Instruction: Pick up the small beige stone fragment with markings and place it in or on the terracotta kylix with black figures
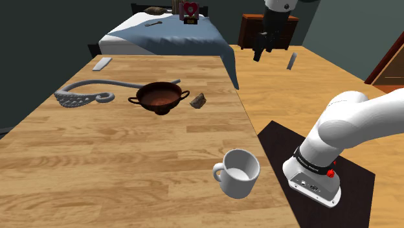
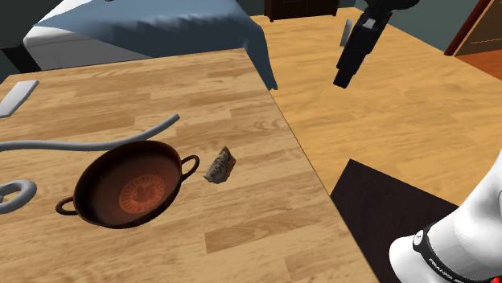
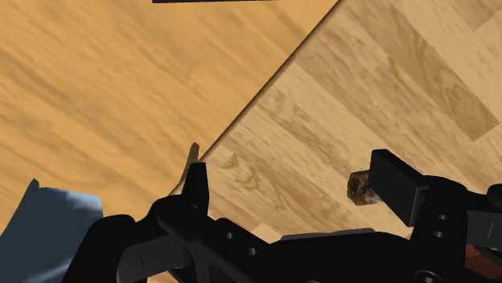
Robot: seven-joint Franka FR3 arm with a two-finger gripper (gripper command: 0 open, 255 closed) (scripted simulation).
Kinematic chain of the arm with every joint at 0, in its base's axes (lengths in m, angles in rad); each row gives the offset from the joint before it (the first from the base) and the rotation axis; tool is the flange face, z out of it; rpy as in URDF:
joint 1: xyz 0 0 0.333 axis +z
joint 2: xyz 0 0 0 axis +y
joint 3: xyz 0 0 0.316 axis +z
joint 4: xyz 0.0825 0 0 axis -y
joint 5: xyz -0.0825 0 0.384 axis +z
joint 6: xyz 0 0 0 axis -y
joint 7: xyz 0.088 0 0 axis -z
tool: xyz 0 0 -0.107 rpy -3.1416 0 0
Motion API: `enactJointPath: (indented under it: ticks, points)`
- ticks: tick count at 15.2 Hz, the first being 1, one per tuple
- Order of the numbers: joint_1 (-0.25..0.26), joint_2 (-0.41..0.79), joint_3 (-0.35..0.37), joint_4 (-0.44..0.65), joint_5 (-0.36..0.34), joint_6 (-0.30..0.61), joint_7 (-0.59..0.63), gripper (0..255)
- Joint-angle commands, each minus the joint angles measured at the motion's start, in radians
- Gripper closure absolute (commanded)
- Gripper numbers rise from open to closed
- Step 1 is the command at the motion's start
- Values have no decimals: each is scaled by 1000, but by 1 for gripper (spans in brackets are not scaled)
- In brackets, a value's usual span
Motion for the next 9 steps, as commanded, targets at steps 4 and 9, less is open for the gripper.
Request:
enactJointPath:
  ticks: [4, 9]
  points:
    - [-26, 43, 101, -22, 43, 35, 200, 0]
    - [-80, 173, 266, -4, 101, 96, 531, 0]
